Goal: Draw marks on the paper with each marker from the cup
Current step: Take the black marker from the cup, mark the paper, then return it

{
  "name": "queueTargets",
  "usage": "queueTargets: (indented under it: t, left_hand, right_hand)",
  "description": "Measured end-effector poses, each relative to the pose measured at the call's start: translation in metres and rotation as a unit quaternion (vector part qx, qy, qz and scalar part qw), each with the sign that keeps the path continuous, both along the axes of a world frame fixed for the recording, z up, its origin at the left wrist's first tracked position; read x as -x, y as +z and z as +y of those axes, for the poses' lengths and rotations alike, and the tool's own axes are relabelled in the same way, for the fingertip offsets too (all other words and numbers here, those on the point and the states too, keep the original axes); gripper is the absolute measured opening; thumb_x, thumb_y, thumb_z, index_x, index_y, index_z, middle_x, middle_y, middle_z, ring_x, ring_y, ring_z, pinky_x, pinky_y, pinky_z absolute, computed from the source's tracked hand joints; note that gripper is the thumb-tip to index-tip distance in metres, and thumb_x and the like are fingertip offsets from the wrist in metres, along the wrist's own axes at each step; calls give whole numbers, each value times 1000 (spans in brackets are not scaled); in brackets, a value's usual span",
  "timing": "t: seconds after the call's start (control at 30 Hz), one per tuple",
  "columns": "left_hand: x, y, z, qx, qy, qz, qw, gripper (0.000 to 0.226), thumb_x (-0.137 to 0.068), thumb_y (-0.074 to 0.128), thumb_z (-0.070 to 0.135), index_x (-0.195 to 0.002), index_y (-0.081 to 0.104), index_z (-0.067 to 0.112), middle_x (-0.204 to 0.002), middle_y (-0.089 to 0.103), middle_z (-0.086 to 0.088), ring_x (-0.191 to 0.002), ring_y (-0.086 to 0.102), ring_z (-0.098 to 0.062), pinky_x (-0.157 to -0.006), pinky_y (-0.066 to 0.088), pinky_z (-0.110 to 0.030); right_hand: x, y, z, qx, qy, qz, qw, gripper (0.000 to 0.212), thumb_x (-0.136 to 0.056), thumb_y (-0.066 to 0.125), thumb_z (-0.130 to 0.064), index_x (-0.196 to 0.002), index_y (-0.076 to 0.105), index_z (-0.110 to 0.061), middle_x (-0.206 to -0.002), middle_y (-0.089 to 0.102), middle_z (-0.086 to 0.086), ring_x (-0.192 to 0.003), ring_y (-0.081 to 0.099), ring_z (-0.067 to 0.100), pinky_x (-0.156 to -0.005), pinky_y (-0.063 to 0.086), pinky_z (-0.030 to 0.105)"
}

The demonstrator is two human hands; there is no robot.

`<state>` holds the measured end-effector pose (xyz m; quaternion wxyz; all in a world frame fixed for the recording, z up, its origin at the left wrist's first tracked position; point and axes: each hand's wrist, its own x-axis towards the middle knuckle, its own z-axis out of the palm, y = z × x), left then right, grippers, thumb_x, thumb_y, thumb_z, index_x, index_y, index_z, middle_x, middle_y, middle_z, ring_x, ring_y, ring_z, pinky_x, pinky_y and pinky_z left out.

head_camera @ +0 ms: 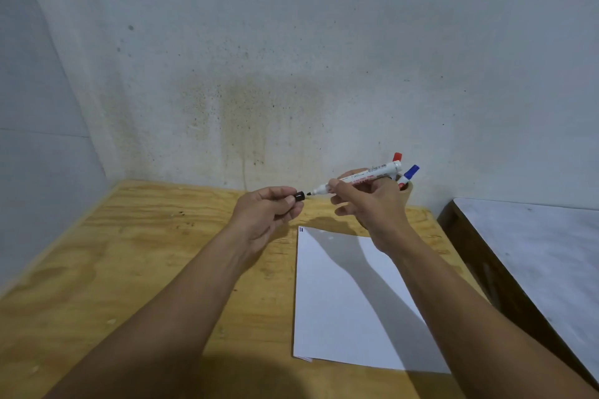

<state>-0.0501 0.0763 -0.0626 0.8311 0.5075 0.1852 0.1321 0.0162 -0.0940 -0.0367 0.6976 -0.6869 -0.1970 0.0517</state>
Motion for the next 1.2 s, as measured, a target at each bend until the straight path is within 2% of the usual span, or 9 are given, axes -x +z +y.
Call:
queueTargets:
  t: [0.27,0.47,0.6,0.7,0.9,0.97,1.07,1.13,1.2]
  left_hand:
    - [-4,15,-27,38,-38,-34,998,15,-81,56,-16,-80,66,-4,-77,69,-16,-64,70,-20,-62,59,-22]
    - [-5,23,-38,21,-50,-31,998,10,-80,59,-13,-86,63,-6,-84,66,-21,-65,69,-21,-62,59,-23]
    - [-7,25,-46,11,-52,-30,998,11,-78,61,-15,-82,63,-4,-85,66,-22,-66,70,-23,-61,59,-23]
    - [-11,27,-53,-4,-43,-33,999,12,-76,63,-15,-81,63,-4,-80,67,-21,-65,70,-23,-61,59,-23]
    - [-22,27,-68,-8,-57,-41,998,10,-77,64,-12,-82,64,-3,-77,67,-18,-62,69,-20,-61,59,-23]
    - [-26,26,-76,-71,-64,-30,995,11,-77,68,-4,-87,67,1,-84,68,-17,-70,68,-22,-63,58,-25]
    - [-37,25,-86,-268,-29,16,963,23,-77,70,11,-101,67,11,-94,68,-6,-80,65,-22,-68,53,-30]
    - [-44,25,-89,-395,-10,21,918,26,-79,67,13,-106,66,12,-95,65,-5,-81,62,-20,-71,53,-33]
    - [-53,23,-91,-508,-14,0,861,29,-81,65,16,-110,65,11,-109,65,-5,-99,60,-20,-86,52,-36]
  right_hand:
    - [5,10,-14,25,-12,-43,999,8,-81,77,-14,-81,71,-9,-68,72,3,-63,68,14,-58,56,30]
    - [3,17,-30,33,-10,-57,998,9,-79,79,-11,-77,70,-11,-61,66,-1,-57,61,9,-55,50,24]
    - [0,18,-40,31,-5,-61,998,14,-76,81,-3,-86,71,0,-74,71,7,-67,68,9,-64,56,21]
    - [-2,20,-45,12,-11,-48,999,19,-76,79,1,-92,69,9,-75,71,8,-65,68,6,-68,57,21]
    - [-13,16,-53,49,-25,-42,998,11,-82,76,-9,-90,73,-1,-86,75,9,-82,70,15,-79,56,30]
    - [-20,20,-58,62,-28,-40,997,5,-89,69,-12,-88,70,-7,-85,72,6,-81,67,13,-75,54,28]
    - [-38,36,-74,57,-63,-40,996,10,-99,52,-14,-91,56,-8,-85,68,10,-80,69,21,-76,59,40]
    - [-52,50,-90,179,-112,-65,975,19,-103,44,-23,-112,51,-8,-83,63,8,-72,70,24,-68,62,41]
    - [-66,61,-105,327,-140,-114,928,31,-102,46,-30,-123,55,-10,-83,61,3,-65,67,22,-55,59,34]
